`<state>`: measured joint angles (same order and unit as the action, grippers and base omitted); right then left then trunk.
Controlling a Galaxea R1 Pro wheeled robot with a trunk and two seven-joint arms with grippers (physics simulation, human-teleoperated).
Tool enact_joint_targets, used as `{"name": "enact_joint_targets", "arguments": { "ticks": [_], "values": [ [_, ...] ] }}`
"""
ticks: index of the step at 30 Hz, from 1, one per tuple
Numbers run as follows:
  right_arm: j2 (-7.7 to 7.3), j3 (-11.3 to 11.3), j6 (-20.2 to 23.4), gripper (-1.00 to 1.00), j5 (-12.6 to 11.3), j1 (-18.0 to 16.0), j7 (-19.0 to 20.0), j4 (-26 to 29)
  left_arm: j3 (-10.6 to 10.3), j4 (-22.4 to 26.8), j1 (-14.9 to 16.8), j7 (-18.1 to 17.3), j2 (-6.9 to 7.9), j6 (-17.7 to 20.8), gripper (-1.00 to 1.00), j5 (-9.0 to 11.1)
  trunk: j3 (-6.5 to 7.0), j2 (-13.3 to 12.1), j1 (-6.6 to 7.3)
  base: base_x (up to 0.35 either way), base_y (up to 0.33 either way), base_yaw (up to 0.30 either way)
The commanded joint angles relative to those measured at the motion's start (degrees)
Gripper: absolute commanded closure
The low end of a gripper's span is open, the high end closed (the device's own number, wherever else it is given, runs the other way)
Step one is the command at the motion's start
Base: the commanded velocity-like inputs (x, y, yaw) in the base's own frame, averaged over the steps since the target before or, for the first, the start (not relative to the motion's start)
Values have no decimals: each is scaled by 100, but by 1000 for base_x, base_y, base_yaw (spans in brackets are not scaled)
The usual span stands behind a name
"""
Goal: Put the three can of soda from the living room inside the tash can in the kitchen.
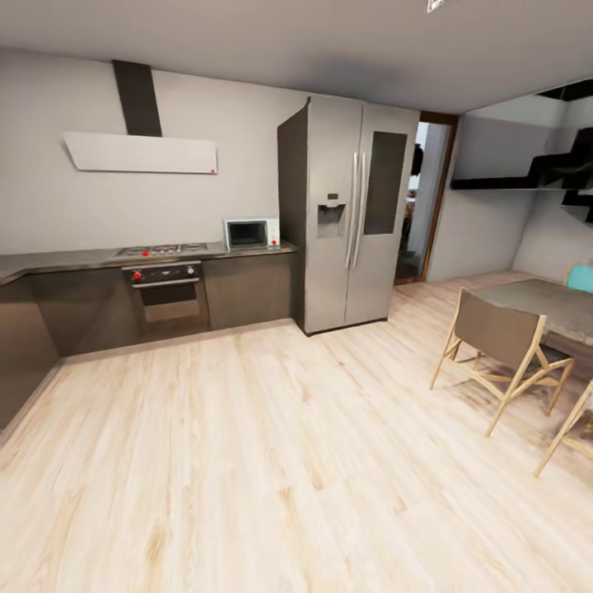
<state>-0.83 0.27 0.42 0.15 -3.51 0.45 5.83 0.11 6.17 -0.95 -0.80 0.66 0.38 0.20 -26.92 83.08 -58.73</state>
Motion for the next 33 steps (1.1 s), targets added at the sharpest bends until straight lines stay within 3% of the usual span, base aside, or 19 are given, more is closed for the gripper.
{"name": "enact_joint_targets", "arguments": {
  "ticks": [1,4,7,10,12,19,21,24,25,26,28,30,31,33],
  "values": [
    [-17,0,10,-100,-2,-21,-2,82,1,87,1,-4,-3,12,-100,8,-1,0,0,0,0,-280],
    [-61,0,27,-100,-7,-132,-6,253,4,342,5,-7,-6,79,-100,90,-1,0,0,0,0,-280],
    [-102,0,243,-100,-23,-479,-13,382,0,877,41,-7,13,465,-100,426,-1,0,0,0,0,-277],
    [-129,0,480,-100,-32,-711,-16,422,-1,1153,105,-8,18,709,-100,536,-1,0,0,0,0,-272],
    [-213,-4,819,-100,-34,-1151,-6,452,4,1531,368,-8,19,1163,-100,666,-1,0,0,0,0,-269],
    [-268,-18,1030,-100,-43,-1712,19,774,115,2495,915,17,36,2104,-100,1272,-2,0,0,0,0,-263],
    [-386,-35,1734,-100,-58,-1810,32,1863,156,3783,1119,42,22,2891,-100,1527,-5,0,0,0,0,-249],
    [-519,-37,2438,-100,-61,-1670,37,3024,180,4739,1166,52,-4,3384,-100,1586,-10,0,0,0,0,-242],
    [-584,-40,2696,-100,-64,-1560,40,3469,191,5054,1175,65,-23,3533,-100,1599,-12,0,0,0,0,-235],
    [-748,-45,3218,-100,-75,-1262,46,4392,191,5684,1172,139,-89,3782,-100,1619,-14,0,0,0,0,-230],
    [-930,-48,3691,-100,-126,-927,79,5278,168,6343,1111,268,-218,3946,-100,1651,-18,0,0,0,0,-227],
    [-1109,-50,4068,-100,-225,-604,194,6036,135,6830,999,412,-395,4042,-100,1666,-22,0,0,0,0,-225],
    [-1462,-61,4614,-100,-446,-47,666,7104,83,6897,847,640,-721,3990,-100,1768,-25,0,0,0,0,-247],
    [-1527,-85,4716,-100,-489,28,757,7222,68,6623,839,688,-775,3655,-100,1987,-29,0,0,0,0,-252]
  ]
}}
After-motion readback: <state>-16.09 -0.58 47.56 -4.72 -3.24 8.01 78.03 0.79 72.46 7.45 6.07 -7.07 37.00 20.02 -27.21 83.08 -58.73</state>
